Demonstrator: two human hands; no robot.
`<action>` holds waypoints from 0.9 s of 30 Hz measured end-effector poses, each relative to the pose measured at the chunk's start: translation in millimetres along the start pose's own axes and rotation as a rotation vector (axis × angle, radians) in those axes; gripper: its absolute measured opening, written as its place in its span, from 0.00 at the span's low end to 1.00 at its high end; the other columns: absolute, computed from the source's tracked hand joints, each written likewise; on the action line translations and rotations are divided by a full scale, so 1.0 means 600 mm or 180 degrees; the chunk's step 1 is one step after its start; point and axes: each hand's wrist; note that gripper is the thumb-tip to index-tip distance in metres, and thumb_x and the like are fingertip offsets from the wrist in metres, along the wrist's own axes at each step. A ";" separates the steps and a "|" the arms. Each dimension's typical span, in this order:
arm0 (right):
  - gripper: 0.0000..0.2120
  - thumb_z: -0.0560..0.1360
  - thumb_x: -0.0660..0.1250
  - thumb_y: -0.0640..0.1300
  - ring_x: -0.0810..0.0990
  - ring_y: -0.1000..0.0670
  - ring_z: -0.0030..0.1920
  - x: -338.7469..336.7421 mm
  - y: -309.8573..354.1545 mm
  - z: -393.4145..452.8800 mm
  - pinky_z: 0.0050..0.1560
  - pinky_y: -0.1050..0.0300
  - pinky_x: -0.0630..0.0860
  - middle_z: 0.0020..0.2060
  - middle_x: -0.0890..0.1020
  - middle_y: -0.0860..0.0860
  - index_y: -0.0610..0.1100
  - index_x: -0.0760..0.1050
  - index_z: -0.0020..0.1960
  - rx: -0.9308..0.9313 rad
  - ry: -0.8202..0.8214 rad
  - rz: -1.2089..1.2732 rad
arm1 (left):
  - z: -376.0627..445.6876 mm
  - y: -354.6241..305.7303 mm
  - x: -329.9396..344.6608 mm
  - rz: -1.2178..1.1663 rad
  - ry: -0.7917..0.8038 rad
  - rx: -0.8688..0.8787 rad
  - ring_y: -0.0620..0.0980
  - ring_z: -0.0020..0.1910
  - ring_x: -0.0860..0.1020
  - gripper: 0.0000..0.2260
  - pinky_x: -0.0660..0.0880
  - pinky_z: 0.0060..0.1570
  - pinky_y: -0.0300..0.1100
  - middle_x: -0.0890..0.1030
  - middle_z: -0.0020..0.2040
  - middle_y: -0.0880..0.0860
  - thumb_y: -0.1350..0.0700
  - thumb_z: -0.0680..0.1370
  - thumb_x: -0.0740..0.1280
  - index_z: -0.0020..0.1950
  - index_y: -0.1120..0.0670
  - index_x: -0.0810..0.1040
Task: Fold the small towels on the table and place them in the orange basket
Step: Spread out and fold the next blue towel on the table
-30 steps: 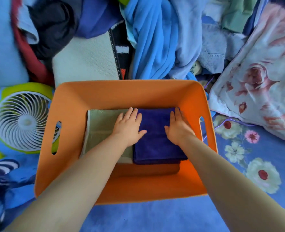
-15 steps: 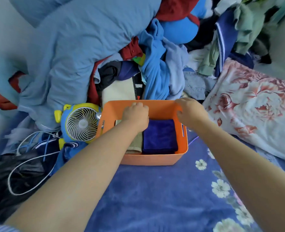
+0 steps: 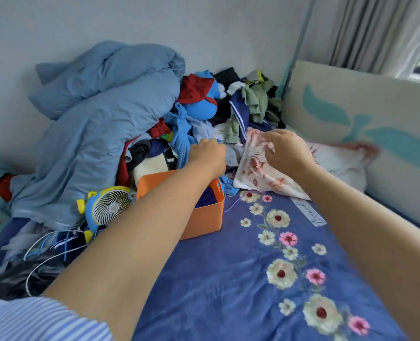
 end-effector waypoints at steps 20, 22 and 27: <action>0.20 0.75 0.61 0.43 0.66 0.45 0.69 -0.457 -0.282 -0.717 0.66 0.50 0.65 0.67 0.71 0.46 0.43 0.69 0.67 0.2389 -0.0194 -0.1433 | -0.402 -0.700 -0.222 -0.0376 -0.0256 0.2662 0.56 0.67 0.67 0.16 0.68 0.62 0.48 0.71 0.66 0.57 0.55 0.80 0.56 0.67 0.56 0.70; 0.20 0.76 0.60 0.42 0.64 0.46 0.70 -0.505 -0.320 -0.782 0.67 0.51 0.63 0.68 0.70 0.46 0.43 0.68 0.67 0.2637 -0.0271 -0.1503 | -0.436 -0.776 -0.237 -0.0438 -0.0296 0.2905 0.56 0.66 0.68 0.16 0.68 0.60 0.47 0.71 0.65 0.57 0.55 0.80 0.56 0.66 0.56 0.70; 0.20 0.76 0.59 0.41 0.64 0.45 0.69 -0.628 -0.420 -0.965 0.68 0.49 0.63 0.66 0.71 0.45 0.41 0.68 0.67 0.3315 -0.0380 -0.1591 | -0.535 -0.988 -0.273 -0.0521 -0.0411 0.3413 0.57 0.64 0.70 0.15 0.70 0.55 0.47 0.73 0.63 0.57 0.57 0.79 0.57 0.64 0.57 0.72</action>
Point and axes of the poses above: each hand's wrist, its own z-axis towards the middle knuckle, its own x-axis out of the palm, y = z × x
